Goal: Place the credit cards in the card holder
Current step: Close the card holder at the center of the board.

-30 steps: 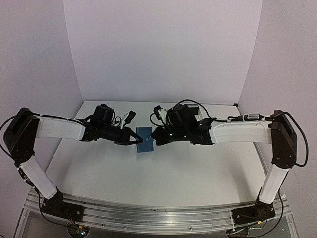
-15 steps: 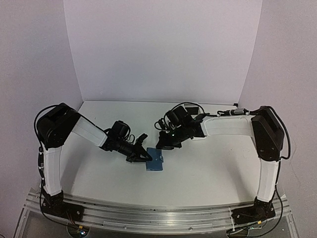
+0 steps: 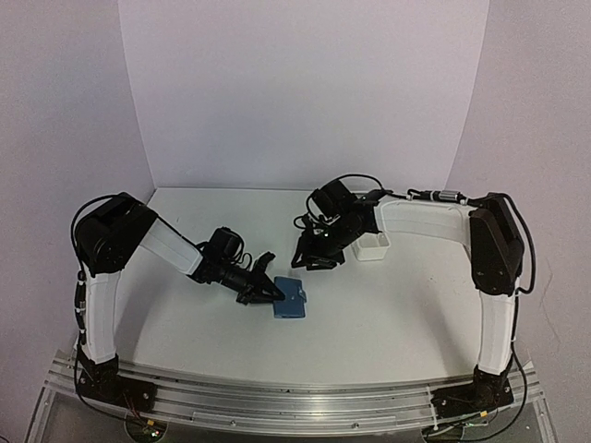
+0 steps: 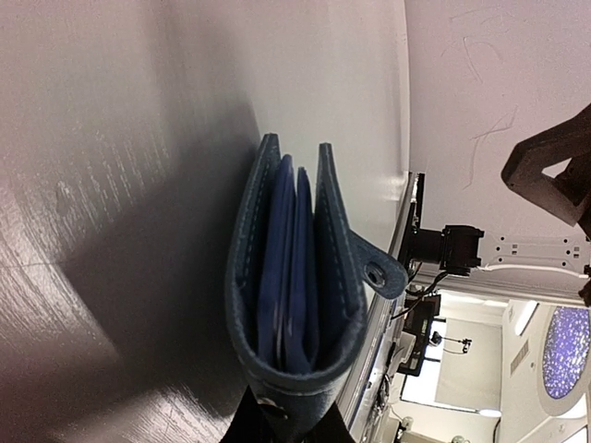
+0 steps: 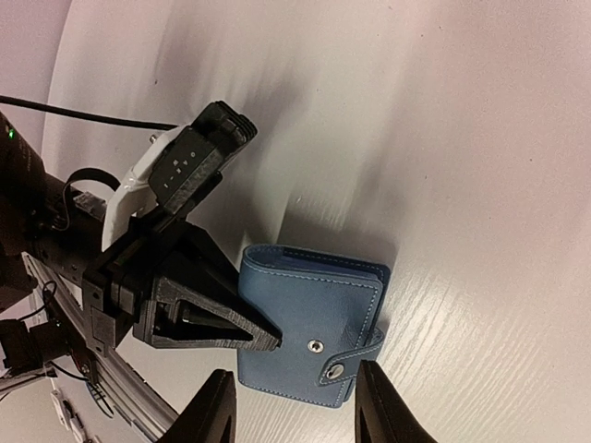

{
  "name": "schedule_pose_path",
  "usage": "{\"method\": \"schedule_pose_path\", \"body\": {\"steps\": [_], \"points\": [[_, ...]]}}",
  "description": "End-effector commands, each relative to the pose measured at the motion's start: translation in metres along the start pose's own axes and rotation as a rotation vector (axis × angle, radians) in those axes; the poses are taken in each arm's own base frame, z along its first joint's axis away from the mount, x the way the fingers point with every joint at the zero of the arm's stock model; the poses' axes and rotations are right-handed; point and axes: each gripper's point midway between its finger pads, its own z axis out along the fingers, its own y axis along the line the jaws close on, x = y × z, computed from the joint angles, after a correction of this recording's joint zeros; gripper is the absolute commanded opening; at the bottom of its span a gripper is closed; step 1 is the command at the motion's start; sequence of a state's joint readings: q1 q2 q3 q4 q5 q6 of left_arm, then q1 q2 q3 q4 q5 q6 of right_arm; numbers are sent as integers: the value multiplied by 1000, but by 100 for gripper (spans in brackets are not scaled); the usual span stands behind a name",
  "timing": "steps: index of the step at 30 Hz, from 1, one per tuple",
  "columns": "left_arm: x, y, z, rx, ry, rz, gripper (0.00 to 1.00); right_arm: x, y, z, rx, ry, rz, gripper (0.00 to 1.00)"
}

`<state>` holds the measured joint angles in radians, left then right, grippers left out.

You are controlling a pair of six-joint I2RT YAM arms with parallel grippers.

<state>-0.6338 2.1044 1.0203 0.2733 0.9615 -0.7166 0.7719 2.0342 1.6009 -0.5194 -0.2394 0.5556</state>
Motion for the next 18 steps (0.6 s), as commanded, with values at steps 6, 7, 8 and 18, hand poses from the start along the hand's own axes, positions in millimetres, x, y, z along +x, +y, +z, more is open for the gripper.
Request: {"method": "schedule_pose_path", "body": {"steps": [6, 7, 8, 18], "points": [[17, 47, 6, -146, 57, -115, 0, -1, 5, 1, 67, 66, 38, 45], [17, 50, 7, -150, 70, -135, 0, -2, 7, 0, 67, 64, 35, 45], [17, 54, 9, -153, 82, -154, 0, -3, 7, -1, 76, 67, 34, 47], [2, 54, 11, -142, -21, -293, 0, 34, -17, -4, 260, 214, 74, 45]]}}
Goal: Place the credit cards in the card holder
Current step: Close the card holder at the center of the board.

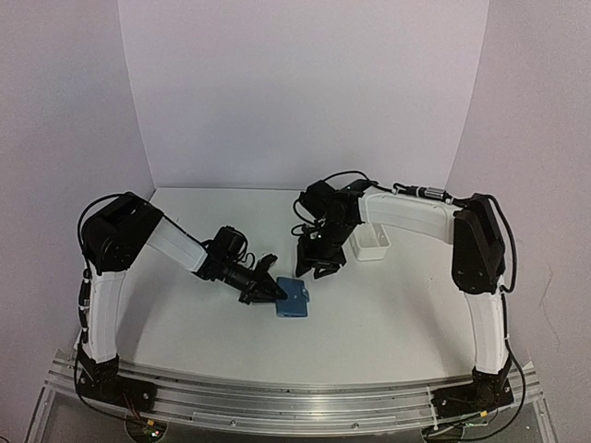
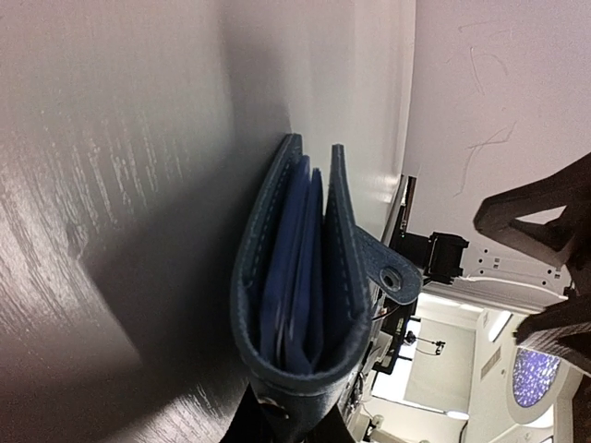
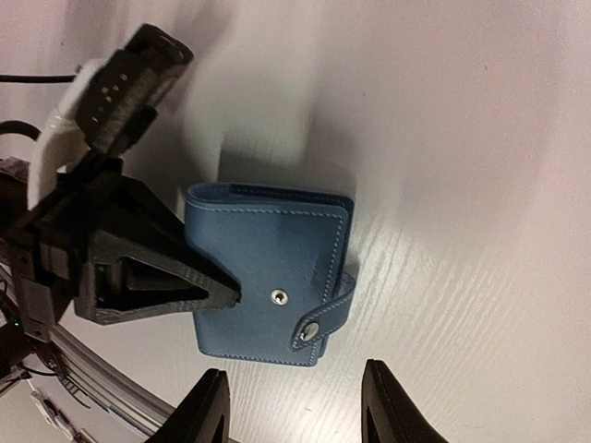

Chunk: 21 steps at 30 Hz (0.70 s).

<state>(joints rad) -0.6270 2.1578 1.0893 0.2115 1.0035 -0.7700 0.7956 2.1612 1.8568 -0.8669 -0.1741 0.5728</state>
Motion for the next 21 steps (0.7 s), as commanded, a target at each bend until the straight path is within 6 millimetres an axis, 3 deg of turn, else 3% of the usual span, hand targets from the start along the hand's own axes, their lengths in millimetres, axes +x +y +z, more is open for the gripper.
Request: {"method": "schedule_pose_path", "body": {"steps": [1, 11, 15, 21], "points": [[3, 51, 7, -143, -72, -210, 0, 20, -8, -2, 102, 59, 7, 46], [8, 64, 8, -127, -147, -230, 0, 22, 5, 23, 154, 29, 10, 31], [14, 70, 12, -135, -138, -237, 0, 19, -7, 15, 230, -19, 28, 32], [18, 74, 16, -143, -124, -234, 0, 9, -4, 9, 246, -69, 5, 24]]}}
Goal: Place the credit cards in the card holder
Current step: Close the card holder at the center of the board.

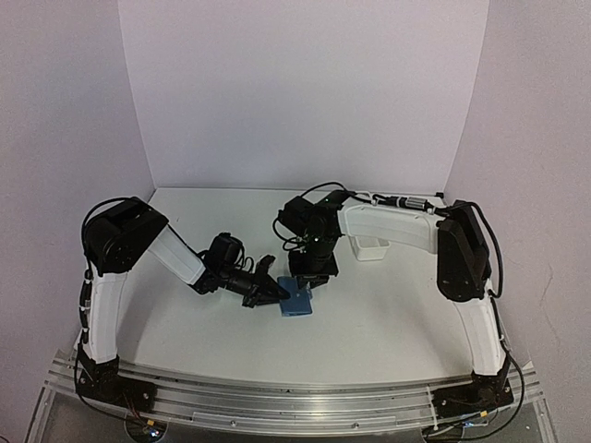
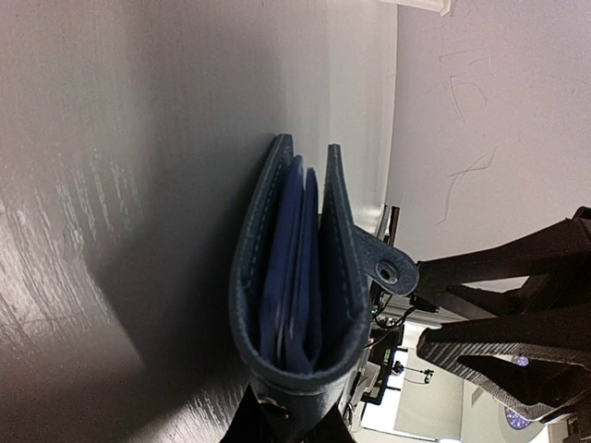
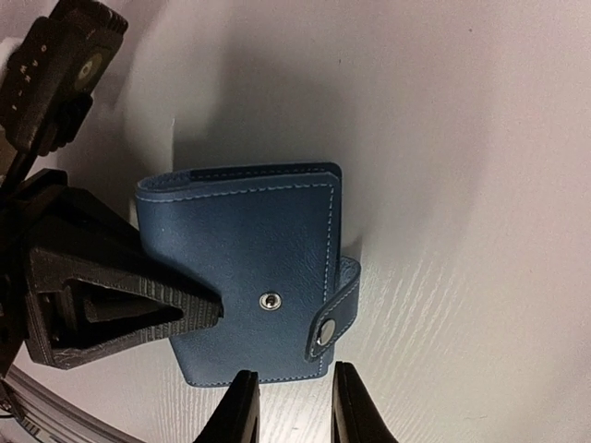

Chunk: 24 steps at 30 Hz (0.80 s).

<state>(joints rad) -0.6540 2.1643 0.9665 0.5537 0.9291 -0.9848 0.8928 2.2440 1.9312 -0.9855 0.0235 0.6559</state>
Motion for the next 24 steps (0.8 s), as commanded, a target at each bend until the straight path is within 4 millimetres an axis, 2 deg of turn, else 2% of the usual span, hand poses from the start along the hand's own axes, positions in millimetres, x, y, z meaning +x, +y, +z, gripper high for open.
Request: {"method": "schedule_pose_path", "body": {"steps": [1, 6, 14, 18, 24], "points": [[20, 77, 4, -202, -21, -193, 0, -13, -2, -14, 32, -70, -2, 25], [22, 79, 4, -204, -10, -193, 0, -20, 1, -7, 42, -76, -29, 23], [21, 78, 5, -199, -4, -197, 0, -18, 3, 4, 40, -54, -36, 22], [21, 76, 5, -197, -5, -198, 0, -20, 0, 5, 54, -61, -42, 13], [24, 78, 5, -198, -2, -205, 0, -20, -4, 7, 69, -63, -48, 9]]}}
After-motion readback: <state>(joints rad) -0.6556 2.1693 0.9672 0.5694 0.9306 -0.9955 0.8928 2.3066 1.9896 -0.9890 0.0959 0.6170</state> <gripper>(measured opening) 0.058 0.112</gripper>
